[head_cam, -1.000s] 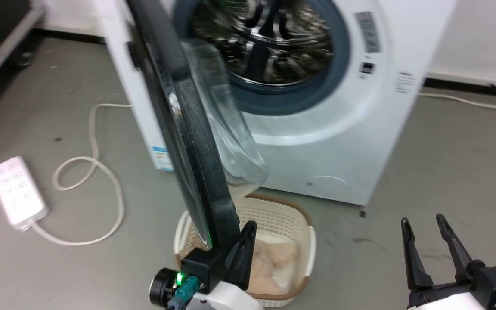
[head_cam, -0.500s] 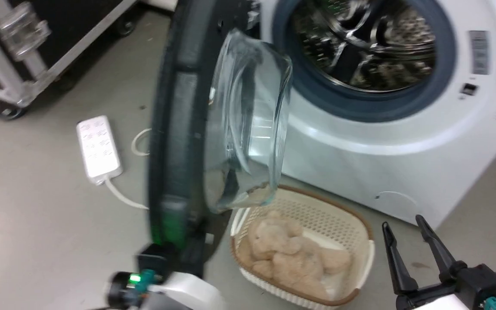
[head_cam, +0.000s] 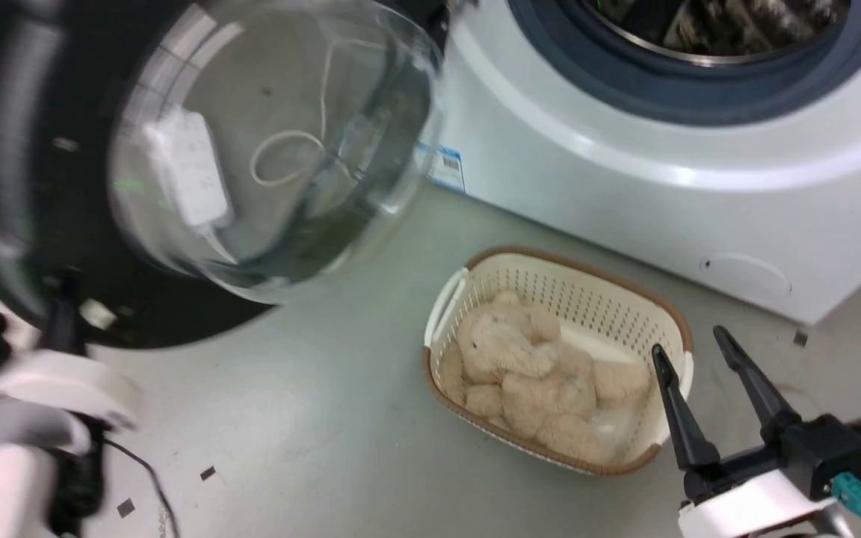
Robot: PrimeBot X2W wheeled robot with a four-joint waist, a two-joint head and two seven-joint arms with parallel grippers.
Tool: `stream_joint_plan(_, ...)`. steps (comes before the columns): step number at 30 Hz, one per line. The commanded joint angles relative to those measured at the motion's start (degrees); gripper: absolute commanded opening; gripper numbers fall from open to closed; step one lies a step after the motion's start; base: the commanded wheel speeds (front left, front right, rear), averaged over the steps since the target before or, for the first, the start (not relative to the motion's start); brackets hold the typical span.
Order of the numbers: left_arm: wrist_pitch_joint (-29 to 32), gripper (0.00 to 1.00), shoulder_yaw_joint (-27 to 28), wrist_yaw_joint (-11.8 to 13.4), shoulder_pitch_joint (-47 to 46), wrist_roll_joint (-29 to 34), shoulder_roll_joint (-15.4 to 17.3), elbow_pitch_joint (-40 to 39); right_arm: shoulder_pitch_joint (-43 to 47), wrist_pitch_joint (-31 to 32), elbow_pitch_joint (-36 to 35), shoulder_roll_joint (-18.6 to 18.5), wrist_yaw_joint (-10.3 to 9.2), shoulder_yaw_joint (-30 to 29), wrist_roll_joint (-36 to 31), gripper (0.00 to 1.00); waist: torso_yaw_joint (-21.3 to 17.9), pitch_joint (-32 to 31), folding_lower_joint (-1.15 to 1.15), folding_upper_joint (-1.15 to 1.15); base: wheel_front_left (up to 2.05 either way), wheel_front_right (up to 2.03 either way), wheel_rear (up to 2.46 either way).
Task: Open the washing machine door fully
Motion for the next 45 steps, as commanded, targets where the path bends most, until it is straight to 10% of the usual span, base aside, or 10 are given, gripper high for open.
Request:
stream_joint_plan(1, 0.04, 0.0, 1.5, -0.86, -1.76, -1.19, 1.17, 2.15, -1.12, 0.29, -0.49, -0.67, 0.02, -0.01, -0.27, 1.0, -1.16, 1.68, -0.01, 0.0, 0.0, 0.0, 0.0)
stream_joint_plan(17, -3.96, 0.0, 2.94, -6.08, -7.28, -1.35, 6.68, 13.81, -2.12, -0.51, 0.94, -1.23, 0.02, -1.95, 0.3, 1.0, -5.29, 1.16, -0.01, 0.0, 0.0, 0.0, 0.0)
stream_joint_plan(28, -9.32, 0.0, -0.63, -7.1, 0.61, -1.07, -0.18, 4.29, -0.07, -2.3, 2.11, 0.22, 0.02, -5.99, 0.17, 1.0, -10.31, -9.41, -0.01, 0.0, 0.0, 0.0, 0.0)
stream_joint_plan(42, -10.57, 0.0, -7.81, -0.8, 15.2, 5.68, -7.23, -11.19, 5.64, -1.6, -2.93, 0.94, 0.02, -8.14, -0.29, 1.0, -20.36, -15.48, -0.01, 0.0, 0.0, 0.0, 0.0)
stream_joint_plan(43, -10.59, 0.05, -8.39, -0.46, 15.84, 6.23, -7.5, -11.58, 5.96, -1.63, -3.01, 0.94, 0.02, -8.21, 0.06, 1.0, -20.76, -15.45, -0.01, 0.0, 0.0, 0.0, 0.0)
stream_joint_plan(45, -10.62, 0.45, -9.38, 0.13, 17.0, 6.99, -8.09, -11.99, 6.52, -1.71, -3.06, 0.95, 0.02, -8.19, 0.45, 1.0, -21.5, -15.46, -0.01, 0.0, 0.0, 0.0, 0.0)
